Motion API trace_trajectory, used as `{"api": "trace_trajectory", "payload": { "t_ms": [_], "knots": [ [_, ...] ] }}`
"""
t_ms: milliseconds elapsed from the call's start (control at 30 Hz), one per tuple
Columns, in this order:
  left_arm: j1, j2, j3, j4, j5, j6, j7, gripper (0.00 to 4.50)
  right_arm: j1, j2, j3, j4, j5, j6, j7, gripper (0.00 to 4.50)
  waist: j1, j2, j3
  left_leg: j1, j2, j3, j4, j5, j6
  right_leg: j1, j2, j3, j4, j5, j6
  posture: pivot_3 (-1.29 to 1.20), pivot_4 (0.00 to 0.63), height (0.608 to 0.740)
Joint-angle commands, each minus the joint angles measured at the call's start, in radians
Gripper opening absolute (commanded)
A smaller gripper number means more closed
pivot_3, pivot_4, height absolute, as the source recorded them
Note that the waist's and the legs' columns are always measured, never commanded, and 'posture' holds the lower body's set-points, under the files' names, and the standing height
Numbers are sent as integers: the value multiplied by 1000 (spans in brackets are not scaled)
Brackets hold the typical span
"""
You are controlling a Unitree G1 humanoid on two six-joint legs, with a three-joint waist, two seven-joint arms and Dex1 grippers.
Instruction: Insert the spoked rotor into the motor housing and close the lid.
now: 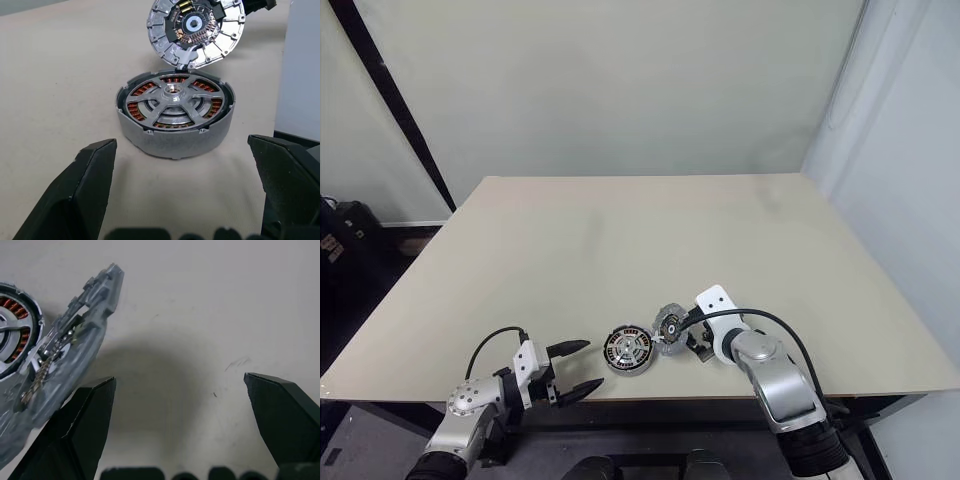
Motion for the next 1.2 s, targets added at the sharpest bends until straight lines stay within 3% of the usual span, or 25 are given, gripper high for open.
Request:
{"api": "trace_trajectory", "payload": {
  "t_ms": [33, 567, 1200],
  "knots": [
    [-17, 1, 0, -31, -13, -3, -2, 4500, -12, -22, 1, -39, -7, -13, 5, 4472, 0, 0, 0, 0, 0, 0, 0, 0, 0, 0, 0, 0, 0, 0, 0, 0, 0, 740],
    [-13, 0, -2, -30, -12, -5, -1, 4500, -26, 35, -8, -78, 41, 29, 2, 4472, 0, 0, 0, 0, 0, 0, 0, 0, 0, 0, 0, 0, 0, 0, 0, 0, 0, 740],
    [-14, 0, 2, -20, -15, -12, -3, 4500, -21, -14, -27, -69, 59, 20, 25, 4472, 0, 0, 0, 0, 0, 0, 0, 0, 0, 0, 0, 0, 0, 0, 0, 0, 0, 740]
  ]
}}
